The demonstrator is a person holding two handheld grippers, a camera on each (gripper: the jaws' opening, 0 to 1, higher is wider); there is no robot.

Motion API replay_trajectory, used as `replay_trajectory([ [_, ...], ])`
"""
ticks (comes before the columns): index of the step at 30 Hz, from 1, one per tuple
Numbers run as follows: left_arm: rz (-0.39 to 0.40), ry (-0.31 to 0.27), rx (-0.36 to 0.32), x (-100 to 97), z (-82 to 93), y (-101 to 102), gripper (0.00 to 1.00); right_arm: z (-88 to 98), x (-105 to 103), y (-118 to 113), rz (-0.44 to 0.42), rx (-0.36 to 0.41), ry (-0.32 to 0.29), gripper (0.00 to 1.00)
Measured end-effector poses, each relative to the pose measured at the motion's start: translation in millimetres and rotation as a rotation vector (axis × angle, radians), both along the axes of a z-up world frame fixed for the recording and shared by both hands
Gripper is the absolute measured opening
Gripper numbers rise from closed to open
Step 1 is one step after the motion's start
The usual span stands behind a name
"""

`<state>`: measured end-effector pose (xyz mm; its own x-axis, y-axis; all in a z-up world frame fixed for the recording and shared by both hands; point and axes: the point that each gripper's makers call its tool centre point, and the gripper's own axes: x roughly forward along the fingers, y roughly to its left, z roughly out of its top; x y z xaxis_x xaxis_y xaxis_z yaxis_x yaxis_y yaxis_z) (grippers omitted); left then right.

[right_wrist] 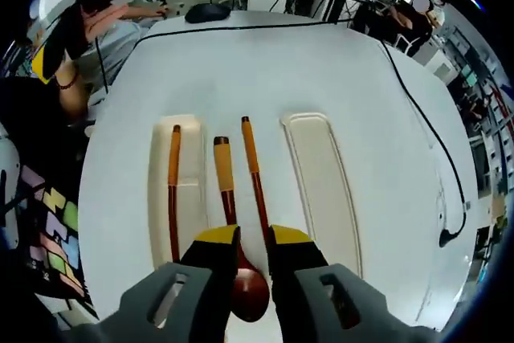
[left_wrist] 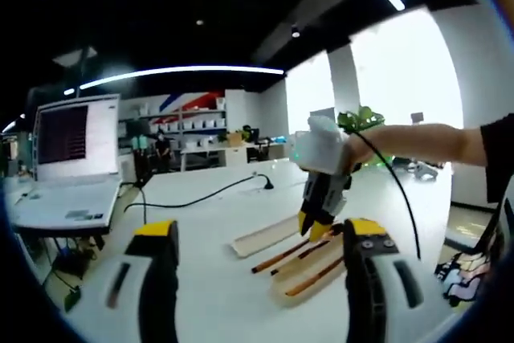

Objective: Arrange the utensils inside the cutlery case until each visible utensil rests in its matching compartment.

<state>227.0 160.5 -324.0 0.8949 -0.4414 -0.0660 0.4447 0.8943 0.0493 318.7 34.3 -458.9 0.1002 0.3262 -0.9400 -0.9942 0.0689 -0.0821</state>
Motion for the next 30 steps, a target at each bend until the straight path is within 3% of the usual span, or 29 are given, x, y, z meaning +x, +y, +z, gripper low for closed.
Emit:
replay_trajectory([
  [3, 0.003, 0.005, 0.005, 0.3, -1.3, 0.2, 0.9, -3.7, 9.6, -2.9, -0.018, -0.011, 0.004, 0.13],
  [12, -0.006, 0.022, 0.017, 0.6, -5.2, -0.8, 0.9, -11.3, 2.9, 9.9, 0.016, -0.017, 0.054, 0.13],
  [18, -0.033, 0.001, 0.003, -3.2, 0.8, -4.4, 0.9, -18.4, 0.6, 14.8, 0.018, -0.025, 0.091, 0.12],
  [30, -0.007, 0.007, -0.008, -3.8, 2.1, 3.8, 0.89, -16.5, 2.5, 15.6, 0.083, 0.015, 0.057, 0.11],
])
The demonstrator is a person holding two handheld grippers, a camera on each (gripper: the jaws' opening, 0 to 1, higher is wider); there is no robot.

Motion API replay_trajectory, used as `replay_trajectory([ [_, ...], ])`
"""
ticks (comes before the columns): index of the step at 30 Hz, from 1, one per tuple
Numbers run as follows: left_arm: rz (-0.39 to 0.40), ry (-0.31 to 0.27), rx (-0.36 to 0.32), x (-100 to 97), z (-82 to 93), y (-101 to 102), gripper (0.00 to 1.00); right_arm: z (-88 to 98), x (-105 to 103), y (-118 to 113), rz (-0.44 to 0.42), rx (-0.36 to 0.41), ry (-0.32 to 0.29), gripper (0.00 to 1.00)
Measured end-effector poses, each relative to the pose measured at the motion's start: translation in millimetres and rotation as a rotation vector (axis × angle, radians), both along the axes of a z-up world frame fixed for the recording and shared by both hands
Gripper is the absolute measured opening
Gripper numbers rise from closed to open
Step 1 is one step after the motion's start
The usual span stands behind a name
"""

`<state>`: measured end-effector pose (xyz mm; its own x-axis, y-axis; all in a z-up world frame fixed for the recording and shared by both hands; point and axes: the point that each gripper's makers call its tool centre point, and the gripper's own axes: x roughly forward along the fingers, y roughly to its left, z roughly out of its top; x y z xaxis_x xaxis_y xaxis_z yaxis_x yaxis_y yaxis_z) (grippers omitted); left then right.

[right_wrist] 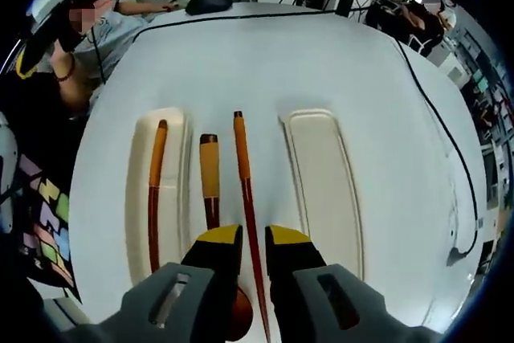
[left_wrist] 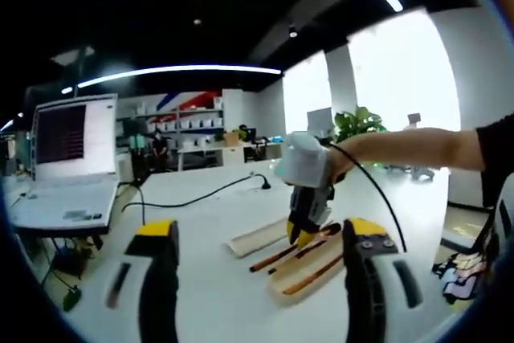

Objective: Arrange the utensils inside the cutlery case until each visible utensil rests in its matching compartment.

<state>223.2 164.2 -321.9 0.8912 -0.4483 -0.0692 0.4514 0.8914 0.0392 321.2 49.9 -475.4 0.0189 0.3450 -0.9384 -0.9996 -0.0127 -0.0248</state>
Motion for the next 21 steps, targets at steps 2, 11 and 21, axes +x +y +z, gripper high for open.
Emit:
replay_trajectory([
  [2, 0.0, -0.003, -0.001, -0.4, 0.7, -0.2, 0.89, -0.3, -0.5, 1.4, 0.003, -0.013, -0.005, 0.11],
  [11, 0.001, 0.004, 0.013, 1.8, -2.2, -0.3, 0.89, -0.8, 1.5, 2.0, -0.065, -0.069, 0.026, 0.09],
  [21, 0.012, -0.002, -0.004, 0.5, 2.0, 5.3, 0.89, -0.8, 3.1, 2.6, -0.042, -0.06, -0.034, 0.03],
])
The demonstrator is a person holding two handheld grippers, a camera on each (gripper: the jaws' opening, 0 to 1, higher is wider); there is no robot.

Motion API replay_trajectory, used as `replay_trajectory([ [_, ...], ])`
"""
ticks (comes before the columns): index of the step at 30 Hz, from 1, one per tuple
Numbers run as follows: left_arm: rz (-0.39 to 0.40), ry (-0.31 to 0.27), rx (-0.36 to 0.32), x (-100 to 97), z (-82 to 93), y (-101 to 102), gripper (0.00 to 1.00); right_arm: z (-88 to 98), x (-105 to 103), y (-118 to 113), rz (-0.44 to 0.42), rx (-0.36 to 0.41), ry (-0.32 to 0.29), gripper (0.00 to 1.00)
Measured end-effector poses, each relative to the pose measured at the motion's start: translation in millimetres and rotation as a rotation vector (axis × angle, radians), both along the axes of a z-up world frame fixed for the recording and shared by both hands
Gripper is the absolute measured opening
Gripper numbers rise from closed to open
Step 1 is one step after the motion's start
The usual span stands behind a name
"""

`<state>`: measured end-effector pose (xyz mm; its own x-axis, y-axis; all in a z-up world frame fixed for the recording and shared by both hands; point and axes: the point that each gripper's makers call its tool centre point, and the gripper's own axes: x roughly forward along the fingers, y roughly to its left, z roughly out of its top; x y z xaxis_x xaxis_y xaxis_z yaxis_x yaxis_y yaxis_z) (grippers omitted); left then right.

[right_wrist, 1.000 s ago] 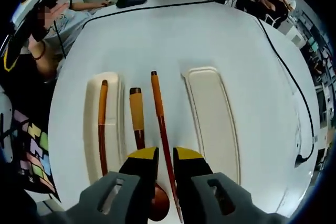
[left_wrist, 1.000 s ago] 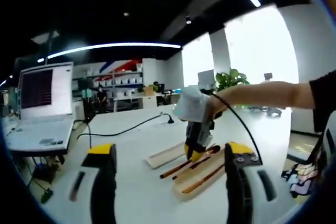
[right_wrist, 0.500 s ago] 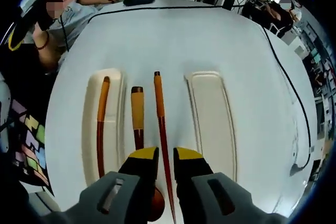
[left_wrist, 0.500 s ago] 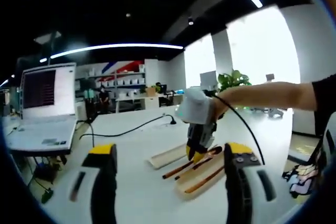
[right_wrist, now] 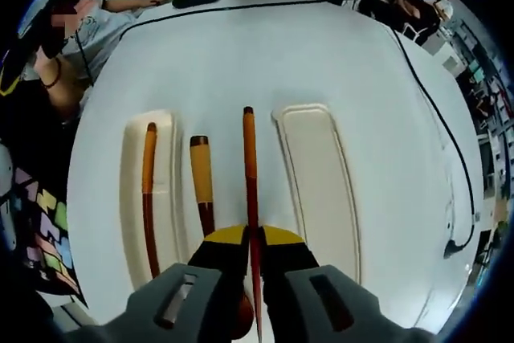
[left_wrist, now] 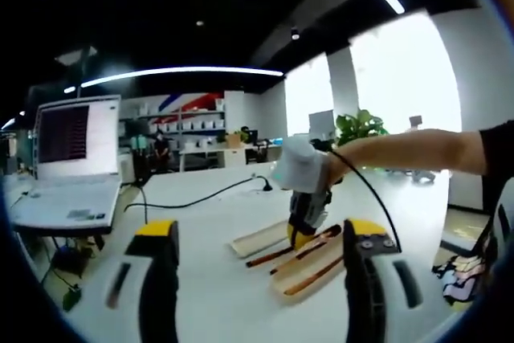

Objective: Arrange the utensils inside the cutlery case until each visible utensil rests in its matching compartment.

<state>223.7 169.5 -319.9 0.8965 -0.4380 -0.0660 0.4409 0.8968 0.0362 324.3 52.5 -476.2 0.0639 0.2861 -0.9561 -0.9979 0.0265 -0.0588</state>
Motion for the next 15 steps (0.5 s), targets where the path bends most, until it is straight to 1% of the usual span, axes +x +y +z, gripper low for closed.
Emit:
replay_trajectory([
  [1, 0.002, 0.005, 0.005, 0.5, -1.3, 0.4, 0.89, 0.0, -0.1, -0.4, 0.018, -0.002, -0.012, 0.03],
  [3, 0.005, 0.014, 0.014, 0.9, -4.0, 0.6, 0.88, 0.0, 0.5, -0.1, 0.003, -0.006, -0.014, 0.02],
  [5, 0.004, 0.016, 0.016, 0.3, -4.5, -0.1, 0.88, -0.5, -0.3, 0.3, 0.014, -0.025, -0.022, 0.02],
  [6, 0.003, 0.015, 0.016, -0.2, -4.1, -0.8, 0.88, -0.2, 0.3, -0.5, -0.016, -0.037, -0.017, 0.02],
  [7, 0.001, 0.014, 0.013, -0.7, -3.6, -0.9, 0.88, -0.4, -0.4, -1.0, -0.091, -0.023, 0.005, 0.02],
  [9, -0.001, 0.016, 0.006, -2.3, -2.5, 0.3, 0.88, 0.3, 0.6, -0.9, -0.015, -0.001, -0.018, 0.02],
  [12, 0.008, 0.005, -0.009, -1.7, 1.3, 6.0, 0.88, 0.2, -1.2, -2.4, -0.016, 0.009, -0.024, 0.02],
  [14, 0.02, 0.006, -0.015, -0.9, 0.9, 9.1, 0.88, 0.3, -1.0, -1.8, 0.011, 0.016, -0.037, 0.02],
  [15, 0.025, 0.009, -0.015, -0.7, 0.3, 10.3, 0.88, 0.4, -1.7, -0.9, 0.052, 0.025, -0.038, 0.02],
])
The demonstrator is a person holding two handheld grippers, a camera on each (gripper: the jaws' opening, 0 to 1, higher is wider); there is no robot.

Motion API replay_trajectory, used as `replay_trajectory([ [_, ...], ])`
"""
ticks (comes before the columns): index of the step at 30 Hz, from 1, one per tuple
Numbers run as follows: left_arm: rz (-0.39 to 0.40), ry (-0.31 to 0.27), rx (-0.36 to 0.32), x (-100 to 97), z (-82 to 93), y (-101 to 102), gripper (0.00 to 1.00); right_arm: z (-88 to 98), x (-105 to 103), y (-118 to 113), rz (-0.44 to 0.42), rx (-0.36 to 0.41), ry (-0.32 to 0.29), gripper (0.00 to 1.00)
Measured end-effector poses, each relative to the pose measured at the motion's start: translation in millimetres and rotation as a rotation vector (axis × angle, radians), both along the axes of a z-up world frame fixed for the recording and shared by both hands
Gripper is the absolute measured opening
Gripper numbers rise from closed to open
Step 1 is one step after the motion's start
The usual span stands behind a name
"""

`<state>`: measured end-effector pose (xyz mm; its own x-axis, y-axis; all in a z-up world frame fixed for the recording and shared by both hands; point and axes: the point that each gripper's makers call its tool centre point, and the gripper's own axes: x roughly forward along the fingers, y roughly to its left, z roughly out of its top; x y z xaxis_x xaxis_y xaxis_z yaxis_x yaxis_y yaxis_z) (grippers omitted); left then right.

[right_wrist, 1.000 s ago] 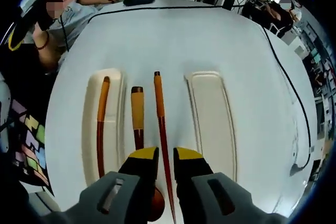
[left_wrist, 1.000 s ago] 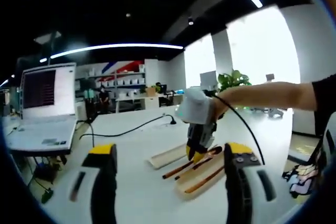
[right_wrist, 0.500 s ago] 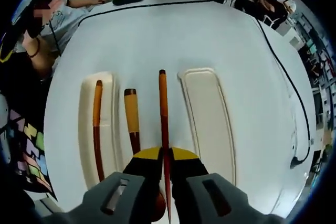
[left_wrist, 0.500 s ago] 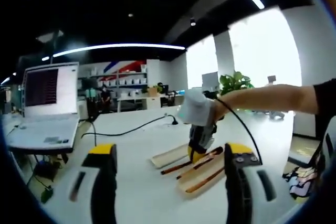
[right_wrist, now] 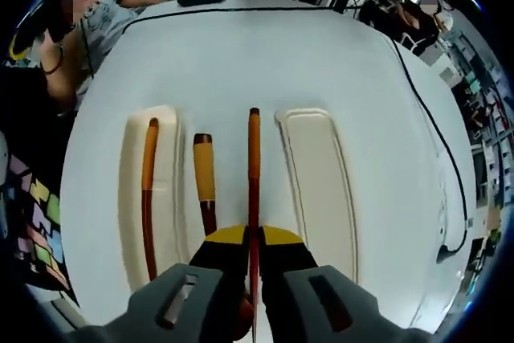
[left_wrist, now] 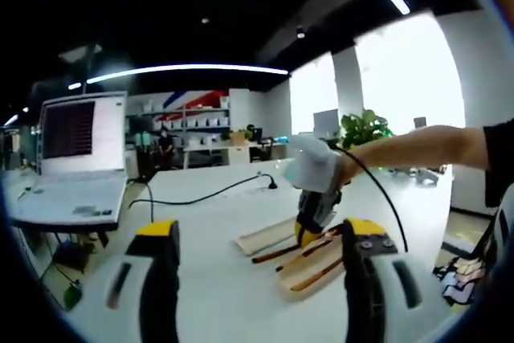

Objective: Arrange the utensils inside the cutlery case until each visible utensil rests in its matching compartment.

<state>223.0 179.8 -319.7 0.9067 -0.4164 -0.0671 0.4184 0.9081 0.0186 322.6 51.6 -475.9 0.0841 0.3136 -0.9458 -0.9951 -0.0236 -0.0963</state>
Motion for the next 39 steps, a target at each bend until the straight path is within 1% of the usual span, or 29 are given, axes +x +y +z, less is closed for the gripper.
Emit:
replay_trajectory([
  [1, 0.006, 0.004, 0.0, 0.2, -0.8, 1.2, 0.88, 0.2, -2.8, 0.9, 0.03, 0.02, 0.015, 0.02],
  [2, 0.02, 0.01, -0.004, 0.3, -1.3, 3.5, 0.88, 0.7, 0.2, -1.7, -0.003, 0.027, 0.018, 0.02],
  [3, 0.036, 0.006, -0.003, 1.0, -0.3, 6.1, 0.89, 0.7, -0.2, -2.0, -0.001, 0.03, 0.015, 0.02],
  [4, 0.043, -0.001, 0.001, 1.1, 0.9, 7.3, 0.89, 0.9, 0.9, -0.6, 0.033, 0.026, -0.004, 0.02],
  [5, 0.045, -0.003, 0.006, 1.0, 1.5, 7.6, 0.89, 0.8, -0.3, -0.2, 0.041, 0.024, -0.01, 0.02],
  [7, 0.042, -0.005, 0.009, 0.9, 2.2, 7.2, 0.88, 0.8, 1.5, 0.3, 0.009, 0.022, 0.001, 0.02],
  [8, 0.04, -0.004, 0.006, 1.1, 2.3, 6.7, 0.88, 0.9, 1.7, 0.1, 0.014, 0.023, -0.001, 0.02],
  [9, 0.039, -0.002, 0.005, 1.5, 1.9, 6.3, 0.88, 1.0, 1.2, 0.5, 0.044, 0.024, -0.013, 0.02],
  [13, 0.036, 0.01, 0.018, 3.6, -2.1, 5.6, 0.88, 1.0, 1.3, 0.9, 0.05, 0.02, -0.021, 0.03],
  [15, 0.035, 0.016, 0.022, 4.0, -3.6, 5.7, 0.87, 0.9, 1.7, 0.7, 0.04, 0.016, -0.01, 0.03],
  [19, 0.029, 0.014, 0.03, 4.3, -3.3, 4.6, 0.88, 0.8, 3.7, 1.4, 0.034, 0.008, -0.013, 0.02],
  [20, 0.027, 0.013, 0.03, 4.3, -3.0, 3.9, 0.88, 0.7, 2.7, 0.8, 0.027, 0.002, 0.0, 0.02],
  [22, 0.029, 0.01, 0.02, 4.5, -2.2, 3.5, 0.88, 1.3, 1.7, 1.2, 0.026, 0.001, 0.001, 0.02],
  [23, 0.029, 0.008, 0.02, 4.5, -2.0, 3.6, 0.88, 3.2, 3.1, 3.6, 0.028, 0.017, -0.01, 0.02],
  [28, 0.029, 0.009, 0.022, 4.8, -2.3, 4.4, 0.88, 13.5, 3.8, 8.6, 0.03, 0.038, -0.022, 0.02],
  [31, 0.032, 0.013, 0.027, 5.2, -3.6, 5.4, 0.87, 15.8, 4.4, 8.0, 0.029, 0.026, -0.032, 0.02],
  [39, 0.029, 0.021, 0.031, 4.7, -6.0, 4.9, 0.87, 28.0, 2.3, 8.7, 0.016, 0.054, -0.038, 0.02],
])
